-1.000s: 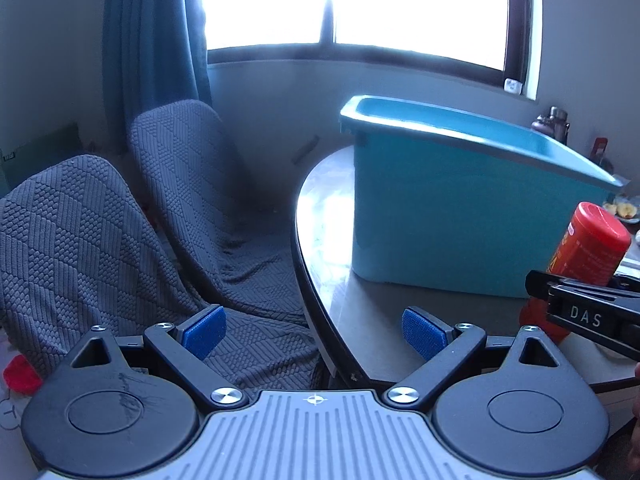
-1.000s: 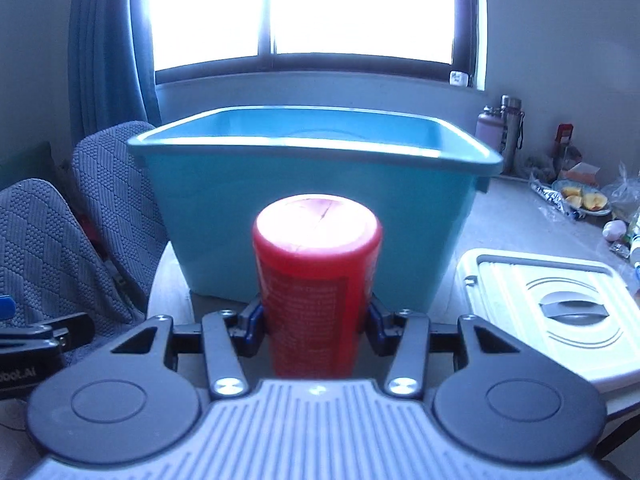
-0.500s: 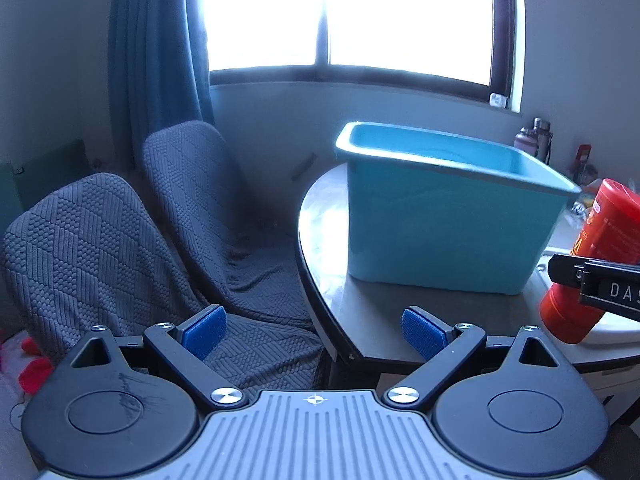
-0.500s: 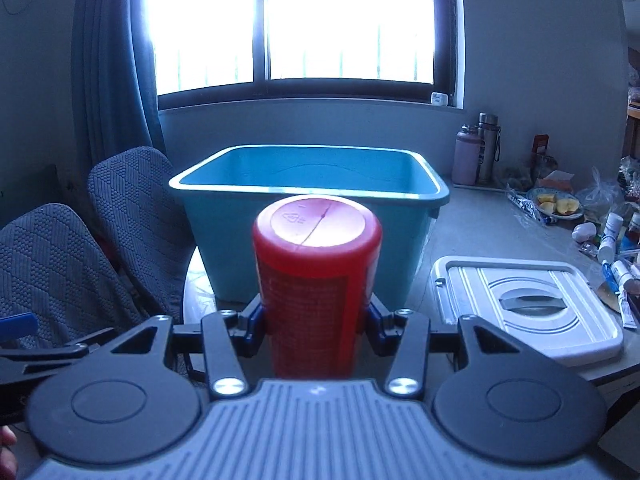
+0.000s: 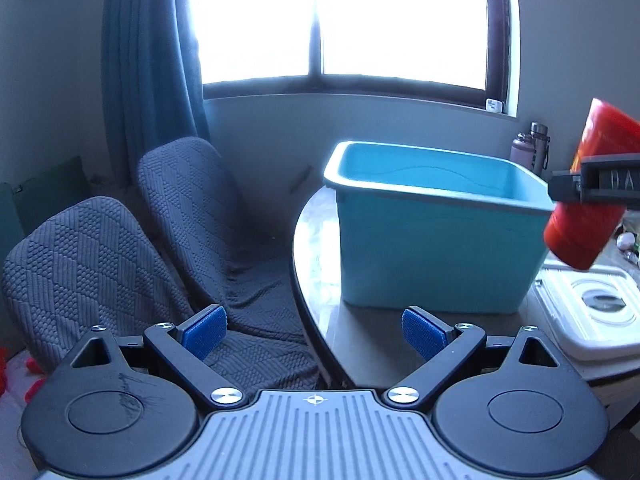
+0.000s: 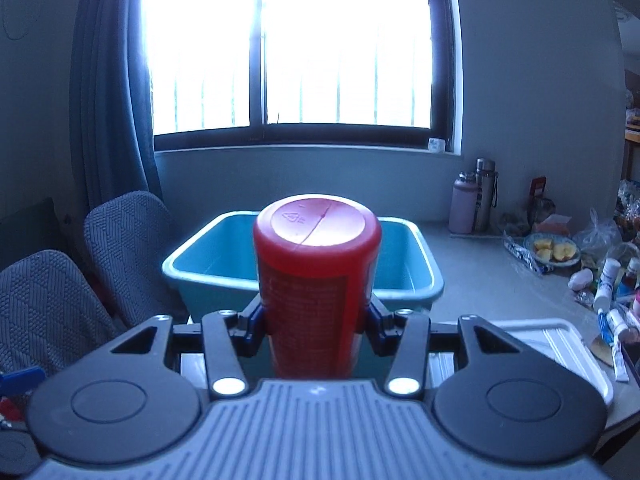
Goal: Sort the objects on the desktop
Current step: 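Lift the red canister with right tool and carry it over the bin, then open right tool to drop the red canister into the teal bin, then move right tool toward the white lid while left tool also approaches it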
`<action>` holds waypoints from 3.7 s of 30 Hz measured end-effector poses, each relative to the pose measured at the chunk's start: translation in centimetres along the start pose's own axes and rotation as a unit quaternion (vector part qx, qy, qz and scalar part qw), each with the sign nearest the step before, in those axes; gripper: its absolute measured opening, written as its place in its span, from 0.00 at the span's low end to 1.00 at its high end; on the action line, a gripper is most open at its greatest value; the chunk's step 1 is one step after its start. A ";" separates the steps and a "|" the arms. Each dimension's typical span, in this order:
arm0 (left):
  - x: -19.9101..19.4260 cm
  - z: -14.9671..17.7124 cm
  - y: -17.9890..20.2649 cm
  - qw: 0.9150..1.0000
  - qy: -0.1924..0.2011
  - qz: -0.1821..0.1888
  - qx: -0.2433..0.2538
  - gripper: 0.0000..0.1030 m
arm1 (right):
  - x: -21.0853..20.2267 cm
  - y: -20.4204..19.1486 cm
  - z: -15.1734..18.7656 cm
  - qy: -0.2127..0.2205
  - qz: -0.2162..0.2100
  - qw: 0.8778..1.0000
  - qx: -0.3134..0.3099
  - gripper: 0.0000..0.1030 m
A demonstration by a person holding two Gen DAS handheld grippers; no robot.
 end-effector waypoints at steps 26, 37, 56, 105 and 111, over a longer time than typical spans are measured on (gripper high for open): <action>11.2 -3.9 4.1 0.999 -0.034 0.008 -0.029 0.93 | 17.2 -1.0 -3.8 -0.041 -0.037 0.997 -0.053 0.64; 9.5 -3.0 3.7 0.999 -0.034 0.010 -0.029 0.93 | 13.9 -0.9 -3.6 -0.015 -0.030 0.997 -0.065 0.87; 4.1 2.3 -1.0 0.999 -0.040 0.009 -0.008 0.93 | 3.7 2.0 4.8 -0.069 0.021 0.997 -0.006 0.87; -0.9 9.5 6.9 0.989 -0.107 0.080 0.057 0.93 | -4.9 9.9 14.6 -0.163 0.044 0.984 0.063 0.87; 0.3 8.9 11.7 0.988 -0.116 0.086 0.062 0.93 | -4.1 14.0 14.4 -0.171 0.043 0.982 0.066 0.87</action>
Point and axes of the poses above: each gripper's, at about its wrist camera, not at the fingertips, and x roughly the way its jaws point, y to its right, z to its underside, the point moved 8 cm from there along x, roughly the way its jaws point, and after that the axes turned 1 degree about -y, right-handed, at the moved point
